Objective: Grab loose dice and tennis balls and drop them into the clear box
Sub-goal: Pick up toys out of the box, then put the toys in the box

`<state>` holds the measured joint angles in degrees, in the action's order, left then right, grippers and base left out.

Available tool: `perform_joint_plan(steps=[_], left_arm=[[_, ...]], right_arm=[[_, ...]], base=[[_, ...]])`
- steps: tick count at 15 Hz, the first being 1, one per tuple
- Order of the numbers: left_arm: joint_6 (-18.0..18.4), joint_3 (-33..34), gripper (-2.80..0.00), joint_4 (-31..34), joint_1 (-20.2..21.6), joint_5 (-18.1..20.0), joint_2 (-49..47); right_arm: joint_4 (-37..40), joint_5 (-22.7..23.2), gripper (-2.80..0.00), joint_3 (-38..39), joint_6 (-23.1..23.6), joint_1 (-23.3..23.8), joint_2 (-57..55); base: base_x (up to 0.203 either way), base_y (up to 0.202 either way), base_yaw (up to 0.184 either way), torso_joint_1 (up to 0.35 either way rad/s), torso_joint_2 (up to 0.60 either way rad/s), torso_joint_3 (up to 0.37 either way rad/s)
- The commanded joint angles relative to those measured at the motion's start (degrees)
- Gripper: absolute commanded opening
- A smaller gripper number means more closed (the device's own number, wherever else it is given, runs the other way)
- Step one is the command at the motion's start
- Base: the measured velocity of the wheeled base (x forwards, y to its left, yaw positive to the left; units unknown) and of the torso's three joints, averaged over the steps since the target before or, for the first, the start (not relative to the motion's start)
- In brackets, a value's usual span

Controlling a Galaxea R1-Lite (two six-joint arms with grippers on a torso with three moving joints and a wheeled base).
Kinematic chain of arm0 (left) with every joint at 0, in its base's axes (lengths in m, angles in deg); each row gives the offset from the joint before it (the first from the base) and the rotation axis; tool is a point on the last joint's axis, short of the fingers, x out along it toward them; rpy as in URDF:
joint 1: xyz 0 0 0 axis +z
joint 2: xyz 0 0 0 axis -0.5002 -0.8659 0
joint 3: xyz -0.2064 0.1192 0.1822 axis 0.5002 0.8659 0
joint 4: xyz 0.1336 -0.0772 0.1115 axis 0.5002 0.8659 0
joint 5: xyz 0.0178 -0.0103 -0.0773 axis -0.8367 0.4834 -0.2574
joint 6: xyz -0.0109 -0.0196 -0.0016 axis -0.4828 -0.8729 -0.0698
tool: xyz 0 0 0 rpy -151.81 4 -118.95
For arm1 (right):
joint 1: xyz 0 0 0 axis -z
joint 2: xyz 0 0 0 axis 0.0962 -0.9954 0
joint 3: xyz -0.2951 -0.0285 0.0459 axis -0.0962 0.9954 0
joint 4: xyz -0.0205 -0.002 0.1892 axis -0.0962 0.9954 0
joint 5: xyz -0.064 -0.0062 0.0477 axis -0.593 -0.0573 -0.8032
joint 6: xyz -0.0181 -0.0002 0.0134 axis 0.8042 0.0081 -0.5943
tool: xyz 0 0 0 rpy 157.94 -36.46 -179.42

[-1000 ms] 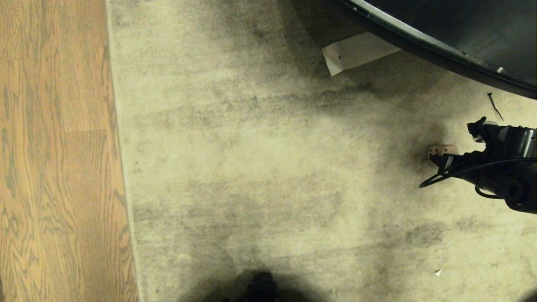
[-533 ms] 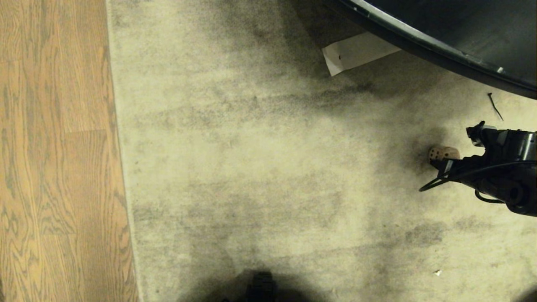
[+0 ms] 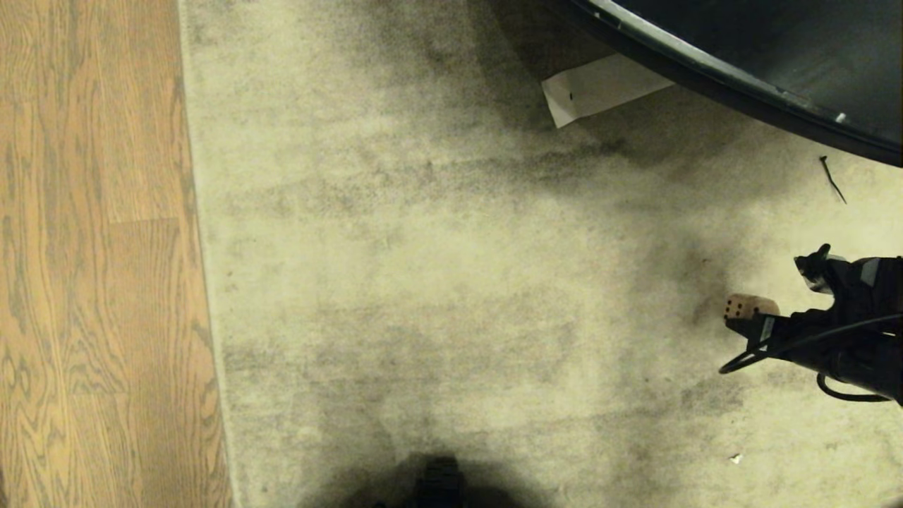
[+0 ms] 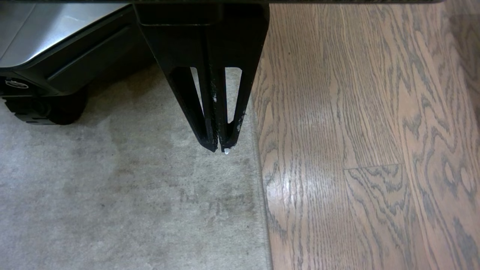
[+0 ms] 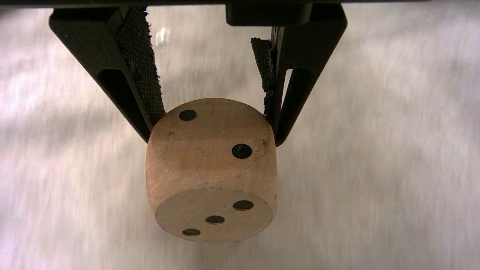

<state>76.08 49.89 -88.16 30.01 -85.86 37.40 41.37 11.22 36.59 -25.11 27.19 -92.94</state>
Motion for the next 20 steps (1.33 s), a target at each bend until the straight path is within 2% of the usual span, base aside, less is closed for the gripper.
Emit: perform_joint_plan(steps=[1,9,16,20], left_arm=[[-0.02,0.18,-2.80,-0.01,0.00,0.00,0.00],[-0.02,0.18,-2.80,-0.03,0.00,0.00,0.00],[-0.02,0.18,-2.80,-0.03,0.00,0.00,0.00],[-0.02,0.18,-2.80,-0.03,0.00,0.00,0.00]], right_arm=[[-0.22,1.12,-2.80,5.91,-0.02,1.14,5.36],[-1.11,2.93,-2.80,19.77,3.41,2.66,9.86],[-2.53,3.43,-2.80,34.87,3.26,2.67,21.36],[-2.51,3.46,-2.80,39.55,1.09,2.71,30.31]], base=[[0.000,0.000,0.000,0.000,0.00,0.000],[0.000,0.000,0.000,0.000,0.00,0.000],[0.000,0.000,0.000,0.000,0.00,0.000],[0.000,0.000,0.000,0.000,0.00,0.000]])
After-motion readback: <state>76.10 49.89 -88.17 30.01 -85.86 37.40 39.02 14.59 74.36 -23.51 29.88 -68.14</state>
